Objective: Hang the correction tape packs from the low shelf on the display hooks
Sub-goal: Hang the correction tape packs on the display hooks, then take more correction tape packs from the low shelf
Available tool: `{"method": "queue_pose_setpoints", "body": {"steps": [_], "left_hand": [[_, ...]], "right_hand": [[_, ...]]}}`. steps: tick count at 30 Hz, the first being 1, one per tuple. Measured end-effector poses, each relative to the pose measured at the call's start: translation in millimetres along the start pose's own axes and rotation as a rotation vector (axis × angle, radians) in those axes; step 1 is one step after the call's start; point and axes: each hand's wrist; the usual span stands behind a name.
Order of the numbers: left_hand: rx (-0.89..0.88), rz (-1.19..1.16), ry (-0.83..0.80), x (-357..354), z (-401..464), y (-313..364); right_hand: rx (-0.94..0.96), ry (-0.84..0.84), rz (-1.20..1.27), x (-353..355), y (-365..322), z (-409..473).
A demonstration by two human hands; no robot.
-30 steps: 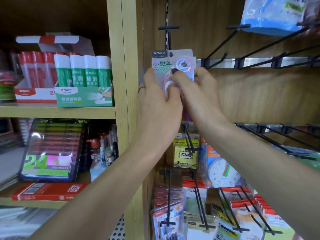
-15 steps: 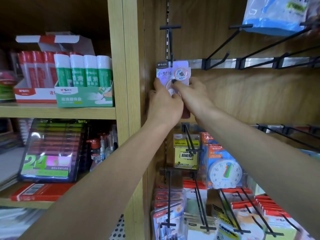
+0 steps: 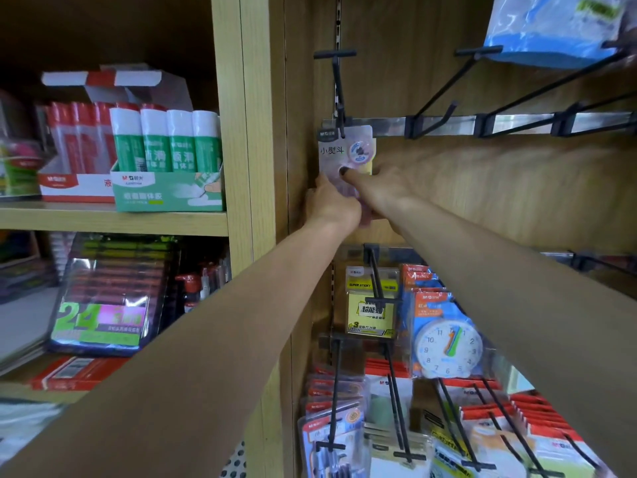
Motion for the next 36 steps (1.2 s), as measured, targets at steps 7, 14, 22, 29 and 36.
{"method": "queue_pose_setpoints", "body": {"steps": [7, 14, 22, 29, 36], "left_hand": [[-0.066, 0.046, 0.006, 15, -28, 0], [-0.317, 0.159, 0.036, 43, -82, -16], [-0.359, 0.1, 0.001, 91, -171, -61], [-0.303, 0.104, -0.037, 138, -194, -124], [0.07, 0.198, -0.153, 205, -255, -313]], "right_hand": [[0.076, -0.023, -0.151, 5, 11, -15], [0.267, 0.144, 0.038, 24, 8, -67], [0.462, 0.015, 0.219, -7, 21, -160], [0.445, -0.034, 0.249, -70, 48, -226], [-0.004, -0.263, 0.16, -214, 141, -339]]}}
Point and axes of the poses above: each hand's wrist, its own z-axis towards the middle knuckle, its own x-axis out of the back of the hand, y = z × x, and after that the axes turned 5 degrees about z, right-handed
